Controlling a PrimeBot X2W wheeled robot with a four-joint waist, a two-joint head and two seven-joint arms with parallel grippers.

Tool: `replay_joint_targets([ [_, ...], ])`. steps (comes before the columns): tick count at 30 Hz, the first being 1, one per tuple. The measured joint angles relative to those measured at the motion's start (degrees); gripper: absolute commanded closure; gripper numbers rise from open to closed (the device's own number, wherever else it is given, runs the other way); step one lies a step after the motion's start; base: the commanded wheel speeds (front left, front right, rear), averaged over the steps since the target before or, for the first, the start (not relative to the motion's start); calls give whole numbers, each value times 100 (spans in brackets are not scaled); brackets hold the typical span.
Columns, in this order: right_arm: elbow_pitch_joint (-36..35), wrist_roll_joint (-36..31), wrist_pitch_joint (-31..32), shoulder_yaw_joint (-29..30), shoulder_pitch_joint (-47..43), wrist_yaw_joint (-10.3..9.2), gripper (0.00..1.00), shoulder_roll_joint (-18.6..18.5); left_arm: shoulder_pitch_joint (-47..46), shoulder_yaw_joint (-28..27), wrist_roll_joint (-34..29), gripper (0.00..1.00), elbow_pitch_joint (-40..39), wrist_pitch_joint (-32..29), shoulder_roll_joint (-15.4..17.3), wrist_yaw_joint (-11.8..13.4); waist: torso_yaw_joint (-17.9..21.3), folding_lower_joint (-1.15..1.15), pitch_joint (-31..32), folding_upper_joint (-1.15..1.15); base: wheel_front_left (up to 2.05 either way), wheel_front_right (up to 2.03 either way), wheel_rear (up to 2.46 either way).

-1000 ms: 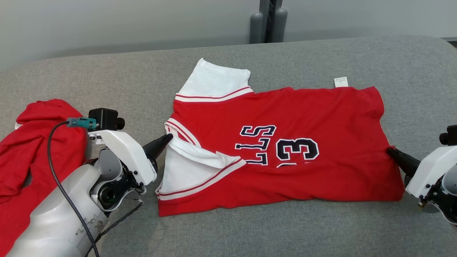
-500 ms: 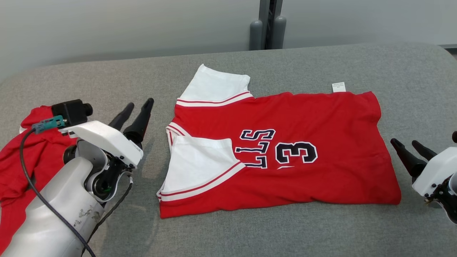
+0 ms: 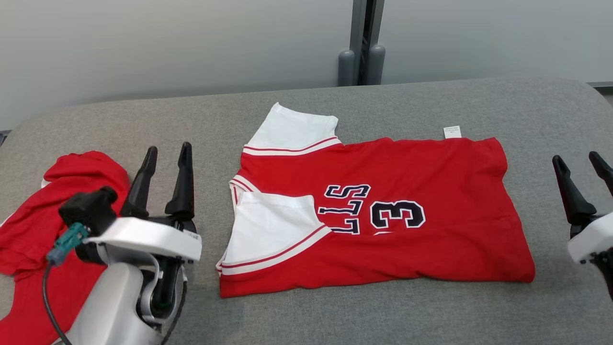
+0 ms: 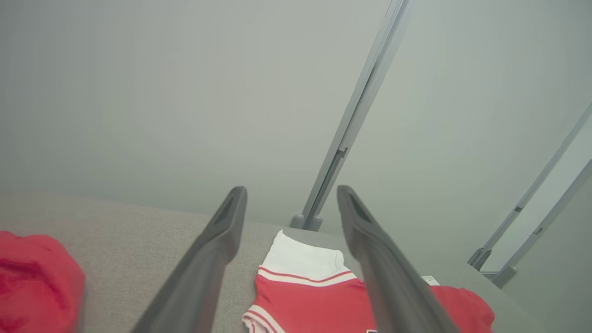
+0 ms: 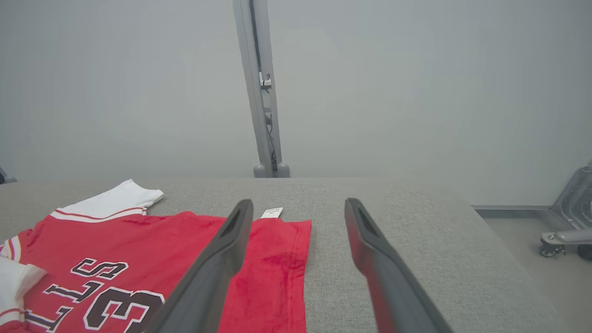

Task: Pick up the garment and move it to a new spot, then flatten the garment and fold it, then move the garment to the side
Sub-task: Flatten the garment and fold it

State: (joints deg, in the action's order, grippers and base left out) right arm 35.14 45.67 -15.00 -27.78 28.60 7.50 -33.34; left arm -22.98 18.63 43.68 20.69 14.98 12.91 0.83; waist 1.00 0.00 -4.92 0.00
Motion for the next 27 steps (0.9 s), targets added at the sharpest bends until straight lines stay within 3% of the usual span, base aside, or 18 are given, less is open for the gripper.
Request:
replay_joint_targets([
  [5, -914, -1667, 0, 1667, -1110, 0, 0, 888, 825, -668, -1388, 0, -497, 1, -615, -88, -19, 0, 31, 0, 0, 0, 0],
  [8, -1263, -2293, 1, 2235, -1593, 0, 0, 1380, 1173, -828, -1938, 0, -500, 0, -877, -156, -26, 0, 52, 0, 0, 0, 0],
  [12, -1471, -2732, 0, 2718, -1964, 0, 0, 1872, 1466, -946, -2341, 0, -283, 1, -989, -141, -24, 0, 88, 0, 0, 0, 0],
  [16, -1529, -2911, 0, 2884, -2193, 0, 0, 2143, 1611, -604, -2270, 0, 137, 1, -1012, -5, -11, 0, 98, 0, 0, 0, 0],
  [22, -1500, -2971, 0, 3016, -2239, 0, 0, 2248, 1582, -22, -2128, 0, 1141, 1, -1014, 290, 22, 0, 77, 0, 0, 0, 0],
  [27, -1490, -2904, 0, 3076, -2237, 0, 0, 2318, 1317, 143, -1908, 0, 1720, 1, -1015, 445, 48, 0, 60, 0, 0, 0, 0],
])
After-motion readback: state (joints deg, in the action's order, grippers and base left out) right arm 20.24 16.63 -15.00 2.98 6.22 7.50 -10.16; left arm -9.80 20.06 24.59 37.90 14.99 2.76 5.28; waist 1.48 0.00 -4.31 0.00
